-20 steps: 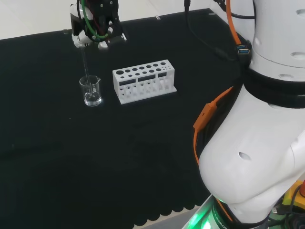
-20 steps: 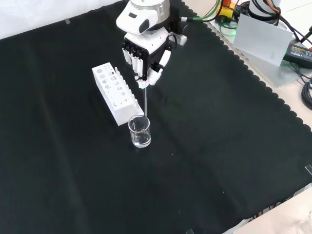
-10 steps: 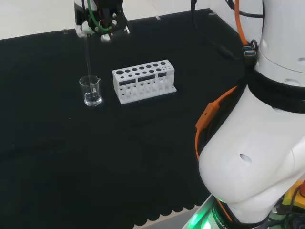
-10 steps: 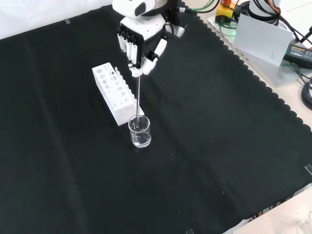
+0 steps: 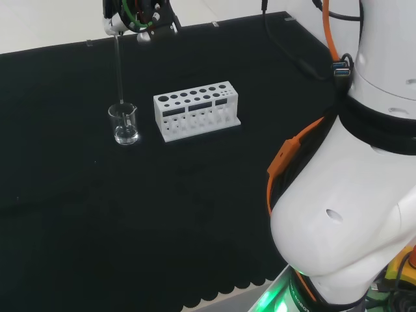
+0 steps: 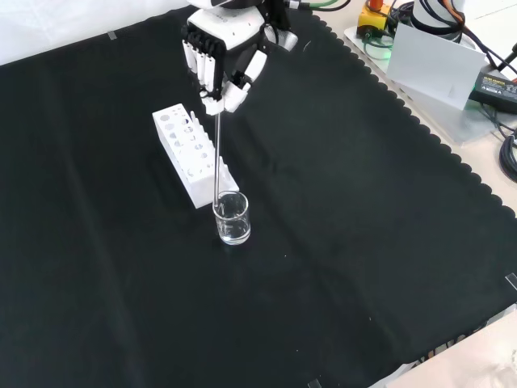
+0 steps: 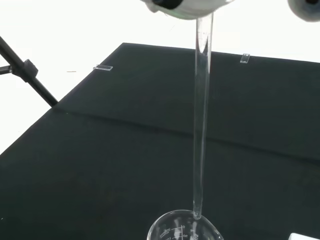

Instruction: Put the glass rod back on the white test tube rack.

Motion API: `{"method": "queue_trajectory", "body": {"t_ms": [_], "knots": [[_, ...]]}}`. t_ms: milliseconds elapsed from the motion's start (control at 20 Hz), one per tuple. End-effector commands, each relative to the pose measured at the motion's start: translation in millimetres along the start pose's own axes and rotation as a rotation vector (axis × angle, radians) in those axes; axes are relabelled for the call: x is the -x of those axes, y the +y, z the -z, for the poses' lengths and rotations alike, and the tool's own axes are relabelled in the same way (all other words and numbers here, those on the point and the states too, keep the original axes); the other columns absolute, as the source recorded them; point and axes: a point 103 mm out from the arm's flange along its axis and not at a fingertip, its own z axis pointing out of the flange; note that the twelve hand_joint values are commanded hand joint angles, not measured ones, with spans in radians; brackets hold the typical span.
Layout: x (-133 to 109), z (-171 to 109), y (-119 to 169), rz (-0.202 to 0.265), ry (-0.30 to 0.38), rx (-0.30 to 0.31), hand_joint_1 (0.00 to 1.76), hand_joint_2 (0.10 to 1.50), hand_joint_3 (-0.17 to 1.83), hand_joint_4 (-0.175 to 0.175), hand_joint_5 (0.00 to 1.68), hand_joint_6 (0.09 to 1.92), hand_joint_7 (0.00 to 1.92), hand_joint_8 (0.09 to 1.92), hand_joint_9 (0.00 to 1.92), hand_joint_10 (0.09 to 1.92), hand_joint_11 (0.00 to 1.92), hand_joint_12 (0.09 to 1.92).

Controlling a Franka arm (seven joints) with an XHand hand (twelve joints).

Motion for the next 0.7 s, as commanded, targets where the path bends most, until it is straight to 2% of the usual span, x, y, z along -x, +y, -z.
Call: {"method": "queue_trajectory", "body": {"t_ms": [50, 700], "knots": [[8, 5, 3, -0.02, -0.019, -0.013, 1.33, 1.03, -0.17, -0.175, 1.45, 0.09, 1.5, 0.34, 1.84, 0.16, 1.58, 0.63], [37, 10, -4, -0.068, -0.016, -0.005, 1.33, 1.03, -0.17, -0.175, 1.45, 0.09, 1.5, 0.34, 1.84, 0.16, 1.58, 0.63]]}}
